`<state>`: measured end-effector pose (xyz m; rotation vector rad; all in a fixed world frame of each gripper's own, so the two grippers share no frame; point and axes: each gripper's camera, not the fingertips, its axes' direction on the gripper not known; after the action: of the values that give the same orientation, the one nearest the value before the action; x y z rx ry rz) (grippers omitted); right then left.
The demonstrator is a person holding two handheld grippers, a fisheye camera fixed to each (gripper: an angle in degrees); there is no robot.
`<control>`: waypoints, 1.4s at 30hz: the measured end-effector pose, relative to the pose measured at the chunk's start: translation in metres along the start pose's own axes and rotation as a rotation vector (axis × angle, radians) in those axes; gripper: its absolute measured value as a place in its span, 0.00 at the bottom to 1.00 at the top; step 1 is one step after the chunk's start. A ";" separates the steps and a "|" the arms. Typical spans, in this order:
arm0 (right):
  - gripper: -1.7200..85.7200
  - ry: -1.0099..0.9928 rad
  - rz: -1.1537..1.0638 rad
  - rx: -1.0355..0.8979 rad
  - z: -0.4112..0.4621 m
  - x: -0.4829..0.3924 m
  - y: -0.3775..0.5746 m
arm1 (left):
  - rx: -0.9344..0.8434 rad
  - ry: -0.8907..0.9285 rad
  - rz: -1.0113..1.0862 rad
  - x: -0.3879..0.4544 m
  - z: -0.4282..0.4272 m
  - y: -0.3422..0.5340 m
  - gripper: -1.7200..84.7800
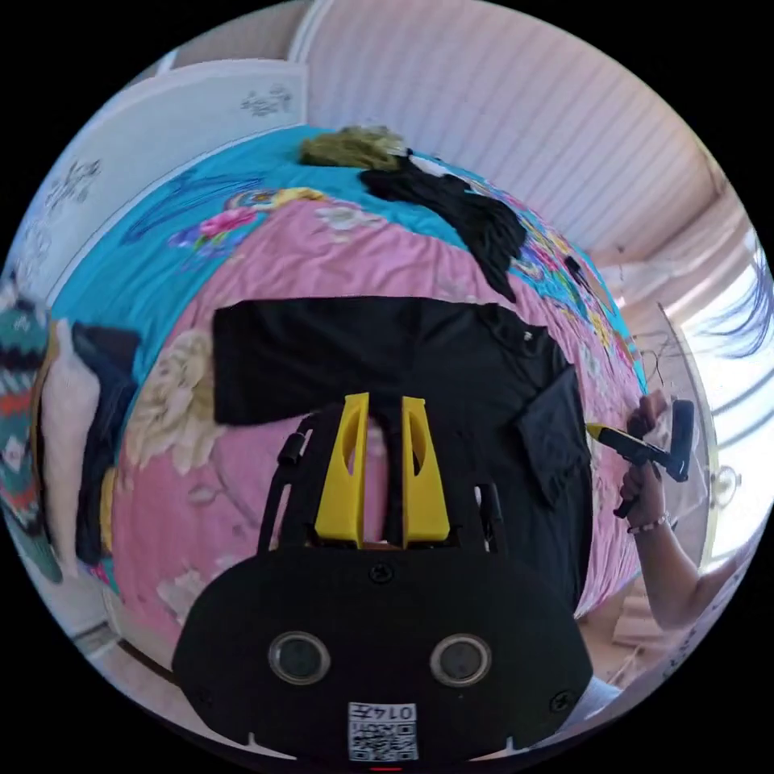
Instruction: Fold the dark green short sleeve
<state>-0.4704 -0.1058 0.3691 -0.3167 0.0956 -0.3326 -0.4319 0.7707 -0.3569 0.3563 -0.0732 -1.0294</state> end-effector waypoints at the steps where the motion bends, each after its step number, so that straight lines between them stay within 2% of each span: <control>1: 0.03 -0.022 -0.042 -0.021 0.013 -0.013 -0.014 | 0.015 -0.027 -0.062 -0.025 -0.011 0.011 0.09; 5: 0.03 -0.117 -0.325 -0.171 0.108 -0.117 -0.106 | 0.100 -0.054 -0.168 -0.078 -0.031 0.027 0.10; 9: 0.05 -0.088 -0.485 -0.282 0.200 -0.210 -0.173 | 0.119 0.019 -0.238 -0.118 -0.021 0.025 0.11; 15: 0.12 0.074 -0.521 -0.389 0.309 -0.280 -0.231 | 0.036 0.022 -0.169 -0.139 -0.002 0.014 0.10; 18: 0.11 0.171 -0.488 -0.402 0.337 -0.281 -0.243 | 0.043 0.066 -0.159 -0.151 -0.006 0.020 0.08; 20: 0.08 0.151 -0.489 -0.381 0.339 -0.278 -0.248 | 0.048 0.071 -0.141 -0.154 -0.010 0.024 0.07; 23: 0.05 0.105 -0.461 -0.398 0.331 -0.271 -0.259 | 0.051 0.076 -0.120 -0.153 -0.022 0.026 0.03; 26: 0.03 0.026 -0.420 -0.294 0.288 -0.256 -0.260 | 0.117 0.103 -0.039 -0.139 -0.049 0.027 0.01; 32: 0.02 -0.129 -0.259 -0.045 0.152 -0.184 -0.217 | 0.222 0.280 0.305 -0.054 -0.102 0.043 0.01; 36: 0.02 -0.107 -0.111 0.042 0.082 -0.129 -0.161 | 0.154 0.350 0.473 0.013 -0.095 0.071 0.01; 42: 0.02 -0.056 0.085 0.107 0.036 -0.060 -0.095 | 0.008 0.414 0.541 0.070 -0.061 0.100 0.01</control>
<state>-0.5506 -0.1601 0.4357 -0.2152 0.0360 -0.2432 -0.2990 0.7734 -0.3896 0.5160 0.1910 -0.4081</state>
